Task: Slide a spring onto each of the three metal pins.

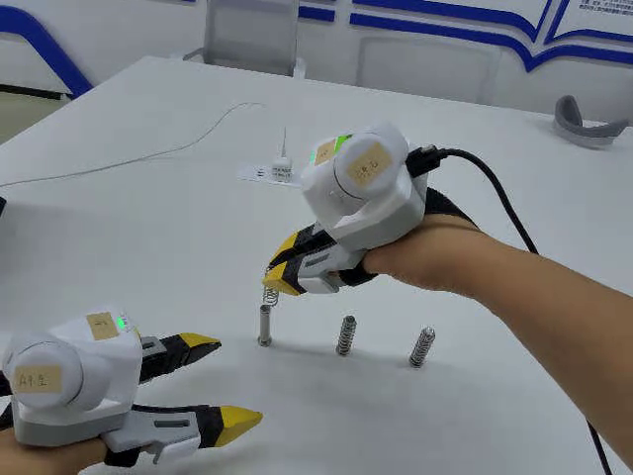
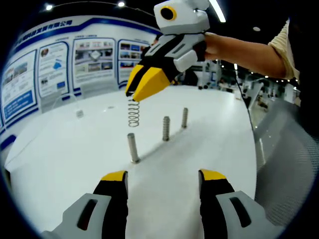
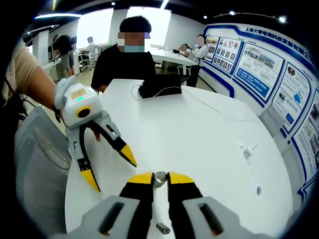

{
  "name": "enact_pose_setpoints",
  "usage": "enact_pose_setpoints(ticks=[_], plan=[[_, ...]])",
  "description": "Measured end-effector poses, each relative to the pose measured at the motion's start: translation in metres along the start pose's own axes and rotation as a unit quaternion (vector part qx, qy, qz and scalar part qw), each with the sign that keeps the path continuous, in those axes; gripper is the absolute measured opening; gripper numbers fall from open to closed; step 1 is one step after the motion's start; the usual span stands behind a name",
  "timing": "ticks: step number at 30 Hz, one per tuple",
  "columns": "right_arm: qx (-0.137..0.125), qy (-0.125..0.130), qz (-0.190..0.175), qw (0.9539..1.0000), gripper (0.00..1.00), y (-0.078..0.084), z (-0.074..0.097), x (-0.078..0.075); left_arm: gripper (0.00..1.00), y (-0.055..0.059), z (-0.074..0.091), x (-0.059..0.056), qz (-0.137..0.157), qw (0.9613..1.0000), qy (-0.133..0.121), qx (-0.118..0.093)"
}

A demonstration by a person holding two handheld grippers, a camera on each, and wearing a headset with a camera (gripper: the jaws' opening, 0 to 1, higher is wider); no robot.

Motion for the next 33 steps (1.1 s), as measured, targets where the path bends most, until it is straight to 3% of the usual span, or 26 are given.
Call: enact_pose_setpoints(ticks=[33], plan=[[0.02,-0.008,-0.012,0.9997,0.11,0.015,-0.023,-0.001,0.58,0.006,0.0,0.004,0.007,1.0,0.002,0.003]])
Point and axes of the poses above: the centre of the closed fingertips' face, and the gripper's own axes: z roughly backward along the fingers, x roughly to its left, y roughly out of its underside, the point moved 2 cm from there along z, roughly backward along the fingers, and after that the axes turned 1 degree about x, right-handed, at the moved point
